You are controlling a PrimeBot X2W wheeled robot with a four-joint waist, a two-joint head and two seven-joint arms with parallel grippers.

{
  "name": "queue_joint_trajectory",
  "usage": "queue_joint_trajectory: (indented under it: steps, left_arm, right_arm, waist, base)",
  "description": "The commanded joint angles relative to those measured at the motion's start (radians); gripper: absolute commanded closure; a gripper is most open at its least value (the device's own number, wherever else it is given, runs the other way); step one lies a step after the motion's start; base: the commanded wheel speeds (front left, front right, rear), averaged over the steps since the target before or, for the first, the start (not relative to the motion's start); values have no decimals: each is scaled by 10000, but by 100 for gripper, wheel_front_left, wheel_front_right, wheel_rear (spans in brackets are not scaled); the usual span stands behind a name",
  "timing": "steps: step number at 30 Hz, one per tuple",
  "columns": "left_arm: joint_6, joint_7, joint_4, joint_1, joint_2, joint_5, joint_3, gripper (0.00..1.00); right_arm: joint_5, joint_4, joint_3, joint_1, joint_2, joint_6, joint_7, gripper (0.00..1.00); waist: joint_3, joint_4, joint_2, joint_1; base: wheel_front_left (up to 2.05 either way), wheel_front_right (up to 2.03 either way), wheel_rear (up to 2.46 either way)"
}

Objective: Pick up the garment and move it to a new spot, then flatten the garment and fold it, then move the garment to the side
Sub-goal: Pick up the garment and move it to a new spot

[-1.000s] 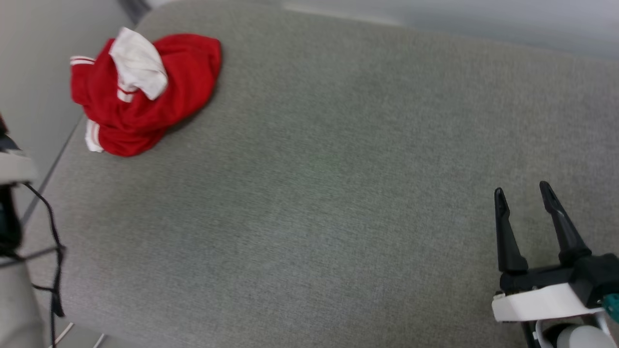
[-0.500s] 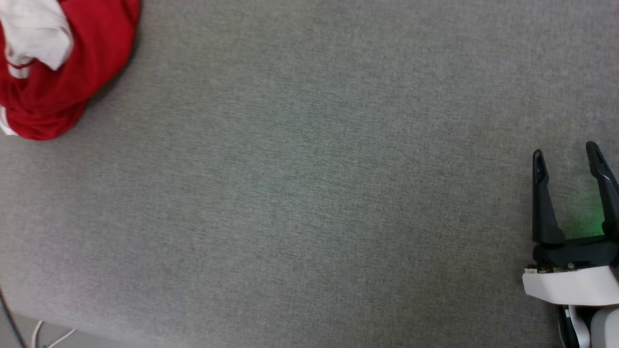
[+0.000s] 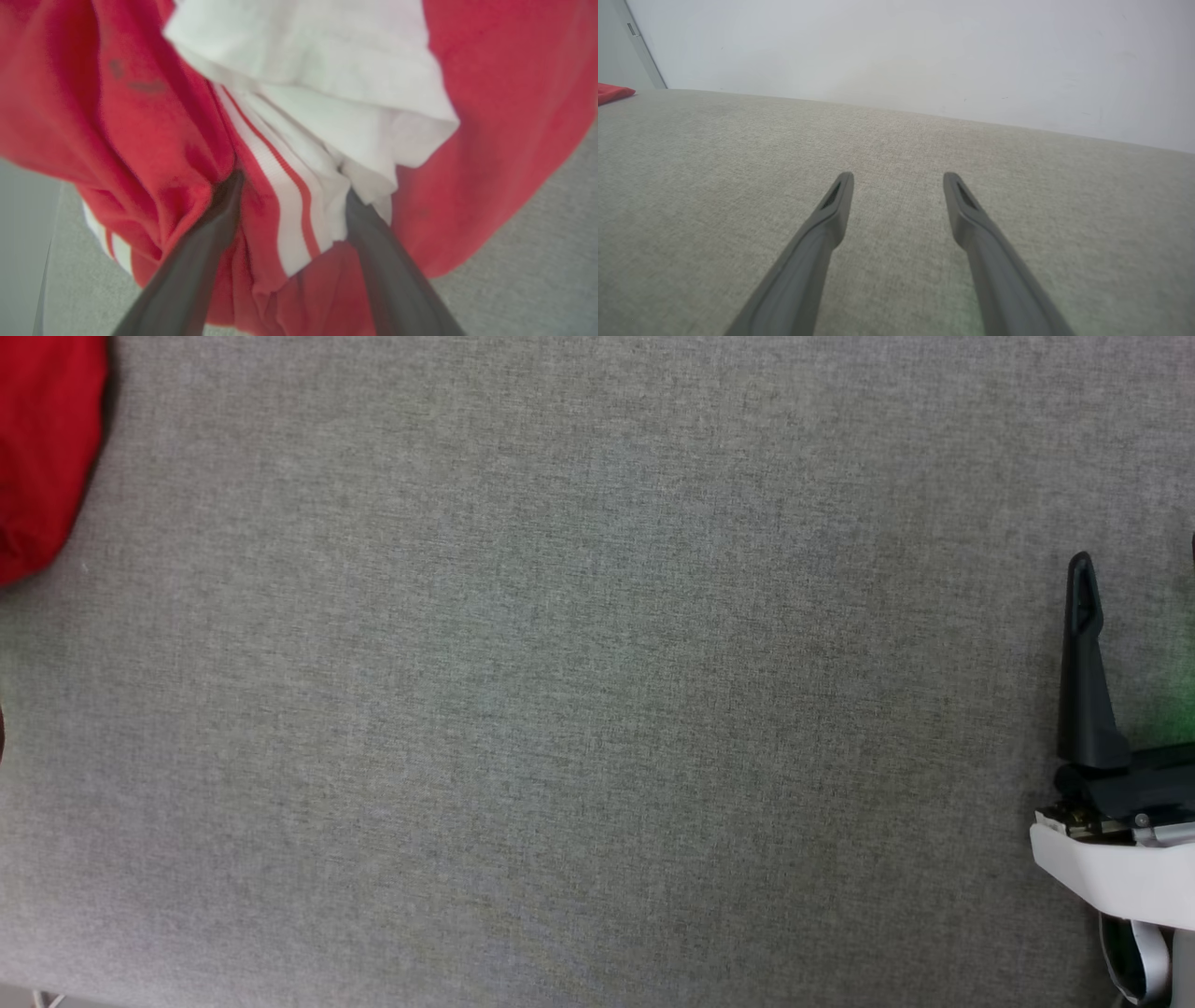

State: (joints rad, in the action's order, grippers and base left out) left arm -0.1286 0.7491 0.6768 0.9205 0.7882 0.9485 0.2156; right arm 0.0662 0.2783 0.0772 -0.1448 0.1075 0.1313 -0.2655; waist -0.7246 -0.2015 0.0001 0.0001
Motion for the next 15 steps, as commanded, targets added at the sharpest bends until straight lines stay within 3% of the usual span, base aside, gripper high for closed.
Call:
queue_joint_trajectory:
  steps: [1,3,4,5,15]
  left_arm:
    - [-11,175,253,-372,-488,29,418,0]
    - [-14,195,331,-408,-643,66,646,0]
    - [-29,181,349,-404,-654,78,741,82]
    - [-35,106,336,-358,-587,48,833,100]
    - [1,-1606,-828,779,640,-588,1401,100]
  right_arm:
    - [100,-225,21,-102,62,-10,34,0]
    - [96,-275,14,-116,36,-10,34,0]
    - [99,-297,10,-117,24,-10,34,0]
    - [96,-313,17,-117,12,-10,34,0]
    - [-89,-568,-182,8,-234,-8,3,0]
  waist:
    - [-39,46,-1,-1]
    - [-12,64,-1,-1]
    - [21,65,-1,-1]
    - [75,60,-1,-1]
    - [1470,-23,-1,-1]
  base:
    - [0,0,0]
    - [0,0,0]
    - [0,0,0]
    - [0,0,0]
    - [0,0,0]
